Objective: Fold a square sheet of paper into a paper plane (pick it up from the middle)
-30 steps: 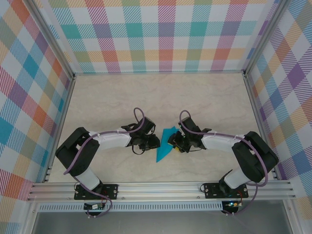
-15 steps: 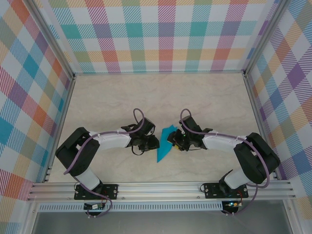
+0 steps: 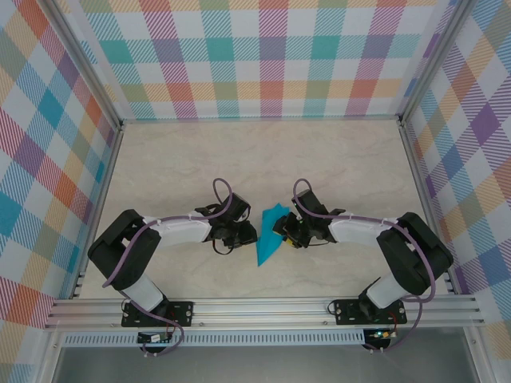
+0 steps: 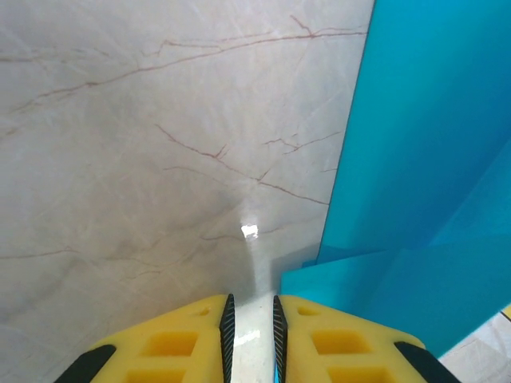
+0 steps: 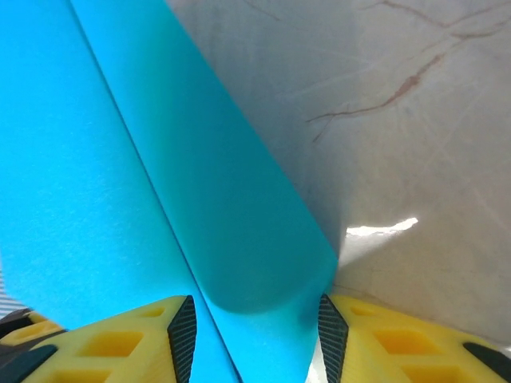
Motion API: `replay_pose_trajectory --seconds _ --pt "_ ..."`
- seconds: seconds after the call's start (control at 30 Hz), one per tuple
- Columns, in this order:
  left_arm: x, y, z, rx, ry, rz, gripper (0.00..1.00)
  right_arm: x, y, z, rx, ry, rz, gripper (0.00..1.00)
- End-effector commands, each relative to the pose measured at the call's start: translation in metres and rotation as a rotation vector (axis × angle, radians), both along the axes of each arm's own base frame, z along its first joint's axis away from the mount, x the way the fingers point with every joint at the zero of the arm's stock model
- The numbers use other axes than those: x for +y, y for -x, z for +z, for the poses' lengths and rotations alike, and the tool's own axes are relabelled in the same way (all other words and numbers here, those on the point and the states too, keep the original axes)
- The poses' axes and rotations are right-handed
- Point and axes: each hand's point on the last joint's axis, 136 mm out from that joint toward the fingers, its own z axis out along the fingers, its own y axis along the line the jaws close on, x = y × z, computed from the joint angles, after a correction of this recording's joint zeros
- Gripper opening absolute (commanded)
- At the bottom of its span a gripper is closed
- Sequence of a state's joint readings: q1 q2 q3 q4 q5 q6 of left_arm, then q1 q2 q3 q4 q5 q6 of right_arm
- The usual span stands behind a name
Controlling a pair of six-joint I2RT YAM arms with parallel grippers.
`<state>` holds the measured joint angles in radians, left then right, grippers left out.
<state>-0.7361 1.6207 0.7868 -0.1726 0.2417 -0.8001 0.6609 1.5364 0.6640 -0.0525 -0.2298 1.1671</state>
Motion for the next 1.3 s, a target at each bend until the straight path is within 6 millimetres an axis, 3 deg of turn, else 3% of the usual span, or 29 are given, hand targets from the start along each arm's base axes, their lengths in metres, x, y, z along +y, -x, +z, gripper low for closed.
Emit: replay_pose_trajectory --seconds 0.0,0.33,0.53,0.83,1.0,1.27 --pt "0.007 -0.004 0.002 -0.011 0.004 0.038 0.22 0.007 -0.005 0.004 0.003 -0.019 0.013 0.48" --pt "0.006 -0.004 0.001 -0.01 0.004 0.033 0.22 0.039 -0.022 0.035 -0.126 -0.16 0.134 0.5" --pt "0.006 -0.003 0.001 -0.007 0.005 0.033 0.22 0.048 -0.025 0.033 -0.124 -0.173 0.167 0.5" --pt "0.013 -0.001 0.002 -0.015 -0.009 0.049 0.21 0.039 -0.018 0.011 -0.092 -0.1 0.197 0.51" --pt "0.015 0.0 0.0 -0.009 -0.009 0.057 0.22 0.049 -0.016 0.01 -0.096 -0.142 0.252 0.49" --pt "0.031 0.001 0.01 -0.037 -0.022 0.103 0.23 0.04 -0.018 0.004 -0.088 -0.082 0.226 0.42"
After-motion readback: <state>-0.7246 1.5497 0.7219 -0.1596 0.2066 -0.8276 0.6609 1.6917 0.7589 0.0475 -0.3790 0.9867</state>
